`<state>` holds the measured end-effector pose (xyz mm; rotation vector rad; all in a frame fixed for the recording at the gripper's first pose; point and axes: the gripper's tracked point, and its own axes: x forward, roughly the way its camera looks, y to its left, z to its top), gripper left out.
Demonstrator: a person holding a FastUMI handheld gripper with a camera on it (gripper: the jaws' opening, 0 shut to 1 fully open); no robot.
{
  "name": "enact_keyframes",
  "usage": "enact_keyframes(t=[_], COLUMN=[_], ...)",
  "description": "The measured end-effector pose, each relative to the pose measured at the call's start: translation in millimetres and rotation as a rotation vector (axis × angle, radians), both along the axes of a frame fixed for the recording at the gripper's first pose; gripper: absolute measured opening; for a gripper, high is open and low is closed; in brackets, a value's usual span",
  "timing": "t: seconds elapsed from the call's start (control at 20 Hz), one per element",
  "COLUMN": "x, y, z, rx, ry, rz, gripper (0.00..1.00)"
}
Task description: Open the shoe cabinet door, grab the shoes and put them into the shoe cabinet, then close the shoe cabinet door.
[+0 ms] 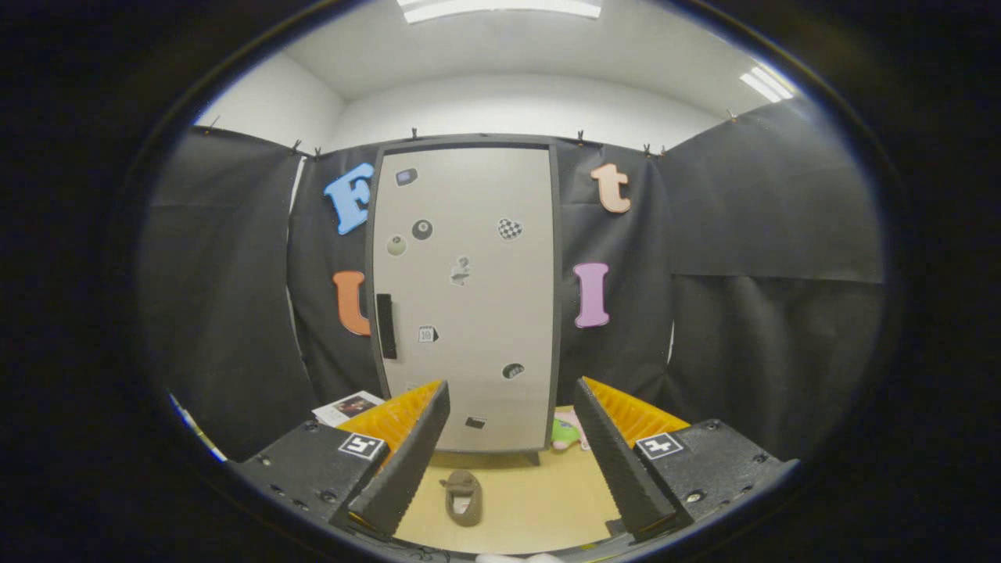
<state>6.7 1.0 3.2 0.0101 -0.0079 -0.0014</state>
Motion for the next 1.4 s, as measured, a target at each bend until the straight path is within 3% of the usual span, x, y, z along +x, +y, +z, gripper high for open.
enact_keyframes(t=[0.5, 0.8, 1.05, 1.4], x=[10.5, 39.2, 84.0, 182.6], y=[18.8, 69.4, 129.7, 194.4], z=[6.9, 4.4, -1.9, -1.7], rx=[-0.004, 0.005, 0.016, 0.045], ry=[-0.009, 0.020, 0.036, 0.044], rz=[0.015, 0.066, 0.138, 0.191], gripper=[1.00, 1.00, 1.00, 1.00])
